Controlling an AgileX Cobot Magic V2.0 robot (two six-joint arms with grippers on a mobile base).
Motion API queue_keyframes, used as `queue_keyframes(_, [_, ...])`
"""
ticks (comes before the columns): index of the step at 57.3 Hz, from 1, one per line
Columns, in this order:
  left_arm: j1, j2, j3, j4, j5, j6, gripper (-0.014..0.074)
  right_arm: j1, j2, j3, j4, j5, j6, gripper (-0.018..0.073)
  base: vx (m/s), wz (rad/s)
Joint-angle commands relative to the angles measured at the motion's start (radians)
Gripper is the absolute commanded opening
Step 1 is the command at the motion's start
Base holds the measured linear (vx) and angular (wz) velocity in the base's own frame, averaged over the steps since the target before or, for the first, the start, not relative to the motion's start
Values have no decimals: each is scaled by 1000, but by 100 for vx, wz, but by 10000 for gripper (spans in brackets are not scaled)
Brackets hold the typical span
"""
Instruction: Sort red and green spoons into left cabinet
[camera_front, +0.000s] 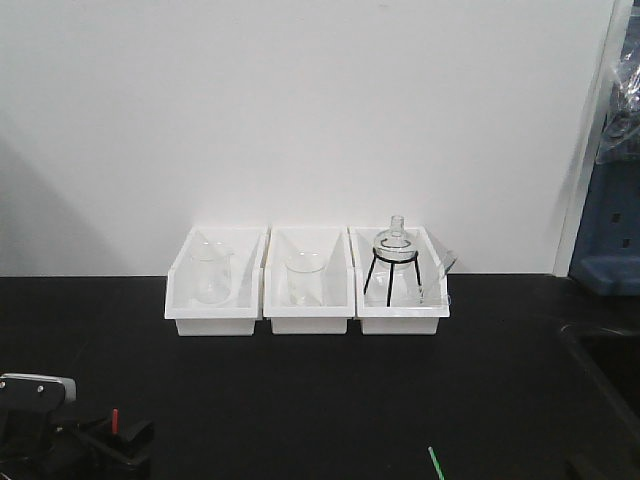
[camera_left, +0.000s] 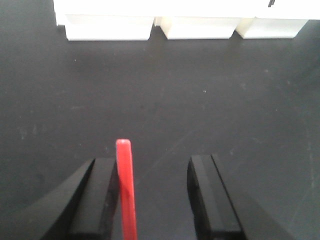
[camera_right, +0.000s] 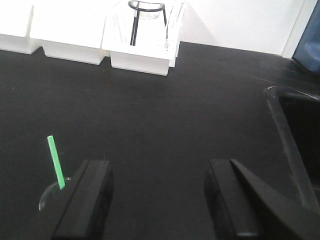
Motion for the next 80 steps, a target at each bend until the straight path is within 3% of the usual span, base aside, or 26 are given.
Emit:
queue_keyframes(1, [-4, -32, -25, -16, -93, 0, 405, 2, -6, -35, -9, -70, -14, 474, 0, 0])
queue_keyframes(12, [-4, -32, -25, -16, -96, 49, 274, 2, 35, -37, -131, -83, -1, 474, 0, 0])
queue_keyframes(23, [-4, -32, -25, -16, -101, 57, 134, 4, 97, -37, -231, -149, 157, 474, 0, 0])
queue_keyframes(34, [-4, -32, -25, -16, -101, 57, 71, 95, 163, -37, -387, -246, 196, 474, 0, 0])
queue_keyframes(42, [-4, -32, -25, -16, -101, 57, 64, 154, 241, -38, -386, -273, 196, 474, 0, 0])
queue_keyframes(50, [-4, -32, -25, -16, -101, 57, 65, 153, 317, -58, -386, -341, 196, 474, 0, 0])
queue_keyframes(80, [-4, -32, -25, -16, -101, 56, 65, 153, 643, -297, -394, -391, 197, 474, 0, 0])
